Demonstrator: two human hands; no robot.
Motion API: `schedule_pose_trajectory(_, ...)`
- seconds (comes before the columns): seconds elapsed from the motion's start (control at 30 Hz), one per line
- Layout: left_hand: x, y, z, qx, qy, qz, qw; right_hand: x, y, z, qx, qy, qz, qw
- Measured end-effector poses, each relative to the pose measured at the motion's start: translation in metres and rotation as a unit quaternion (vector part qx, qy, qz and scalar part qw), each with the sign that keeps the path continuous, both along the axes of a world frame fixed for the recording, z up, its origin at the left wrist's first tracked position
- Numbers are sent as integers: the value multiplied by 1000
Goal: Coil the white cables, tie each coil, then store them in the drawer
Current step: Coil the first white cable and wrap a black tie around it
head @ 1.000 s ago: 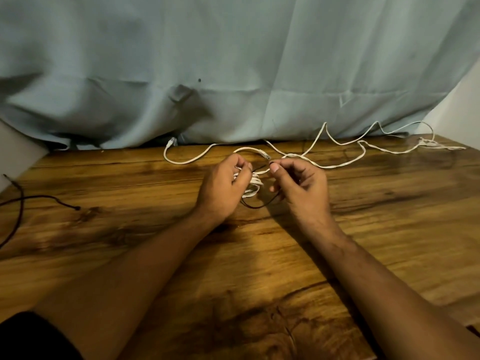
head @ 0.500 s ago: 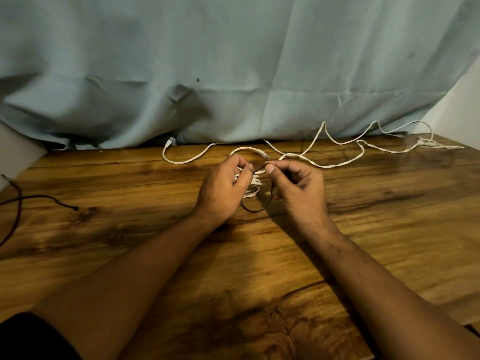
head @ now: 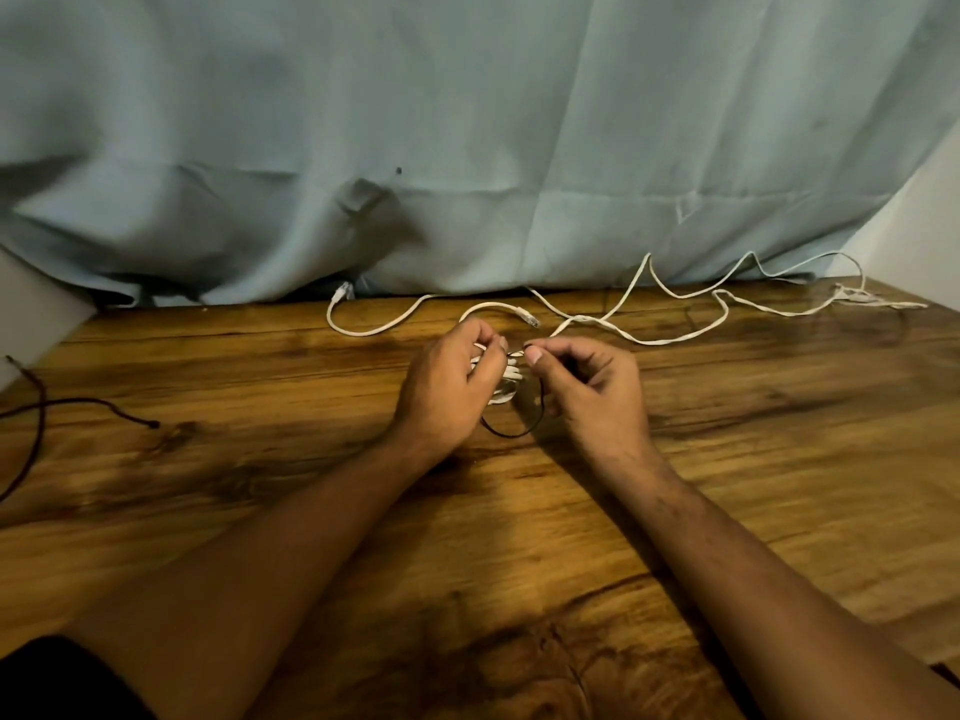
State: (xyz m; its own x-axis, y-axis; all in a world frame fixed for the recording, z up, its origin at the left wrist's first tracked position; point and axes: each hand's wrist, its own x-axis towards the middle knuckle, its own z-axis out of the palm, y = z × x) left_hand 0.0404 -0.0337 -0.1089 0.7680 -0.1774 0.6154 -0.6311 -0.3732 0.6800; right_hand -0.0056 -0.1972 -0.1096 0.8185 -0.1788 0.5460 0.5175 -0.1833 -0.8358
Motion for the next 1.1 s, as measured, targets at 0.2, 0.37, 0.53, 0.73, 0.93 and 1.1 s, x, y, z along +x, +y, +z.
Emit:
schedule_pose_trajectory(0.2, 0, -2, 1, -38, 33, -8, 999, -1, -2, 6, 47, -18, -20, 999)
schedule_pose_trajectory(0.37, 2, 0, -2, -57, 50, -12, 997, -3, -3, 4, 43, -25, -20, 999)
schedule_pose_trajectory(0.53, 1, -2, 0, -52, 39, -17, 998, -2, 0, 6, 52, -44, -21, 997)
schedule_pose_trajectory(0.73, 1, -3, -1, -46, 24, -20, 998, -4, 3, 4, 36, -37, -6, 999)
schedule_pose_trajectory(0.93, 1, -3, 1, -49, 29, -28, 998, -3, 3, 6, 39, -32, -2, 999)
schedule_pose_trajectory(1.1, 2, -2, -2, -54, 44, -23, 997, -1, -4, 5, 67, -43, -22, 997)
